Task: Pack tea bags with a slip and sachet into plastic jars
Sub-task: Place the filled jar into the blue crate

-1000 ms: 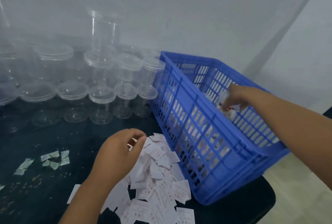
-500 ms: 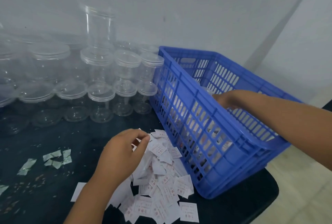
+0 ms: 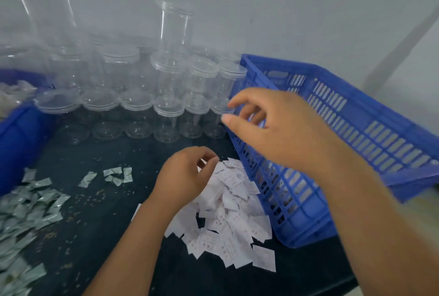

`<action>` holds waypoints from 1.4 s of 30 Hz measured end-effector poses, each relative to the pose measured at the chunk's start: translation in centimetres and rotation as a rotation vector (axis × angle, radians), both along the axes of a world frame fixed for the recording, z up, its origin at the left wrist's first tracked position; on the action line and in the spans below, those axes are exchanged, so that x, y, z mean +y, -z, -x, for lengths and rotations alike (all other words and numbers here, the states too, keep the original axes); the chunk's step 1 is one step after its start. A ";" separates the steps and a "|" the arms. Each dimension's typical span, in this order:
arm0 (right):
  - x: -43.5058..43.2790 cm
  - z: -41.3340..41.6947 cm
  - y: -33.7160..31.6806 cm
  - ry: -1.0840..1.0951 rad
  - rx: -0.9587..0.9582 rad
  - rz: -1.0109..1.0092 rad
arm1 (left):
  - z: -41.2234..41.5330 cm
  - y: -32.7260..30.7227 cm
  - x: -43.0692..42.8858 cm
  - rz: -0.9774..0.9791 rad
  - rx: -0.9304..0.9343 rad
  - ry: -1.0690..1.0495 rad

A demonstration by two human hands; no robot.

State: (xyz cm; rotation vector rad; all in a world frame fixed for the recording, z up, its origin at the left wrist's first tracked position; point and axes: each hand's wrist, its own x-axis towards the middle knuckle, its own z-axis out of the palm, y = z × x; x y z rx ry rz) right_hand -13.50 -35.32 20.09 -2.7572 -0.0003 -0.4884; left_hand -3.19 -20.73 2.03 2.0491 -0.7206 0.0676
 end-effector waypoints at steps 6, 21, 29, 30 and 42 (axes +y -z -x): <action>8.2 0.9 18.3 0.151 -0.176 -0.832 | 0.0 0.4 1.4 -0.002 0.038 -0.064; 10.1 0.3 25.9 0.103 -0.096 -0.764 | 5.9 2.6 16.6 -0.278 0.116 -0.254; 10.6 0.5 25.8 0.105 -0.085 -0.683 | -3.6 -6.4 21.9 -0.014 -0.021 -0.617; 10.7 0.4 25.8 0.121 -0.084 -0.690 | -5.5 -8.1 22.2 0.038 -0.053 -0.665; 11.1 -0.1 25.6 0.087 -0.072 -0.600 | -20.5 -17.7 19.0 0.052 0.000 -0.705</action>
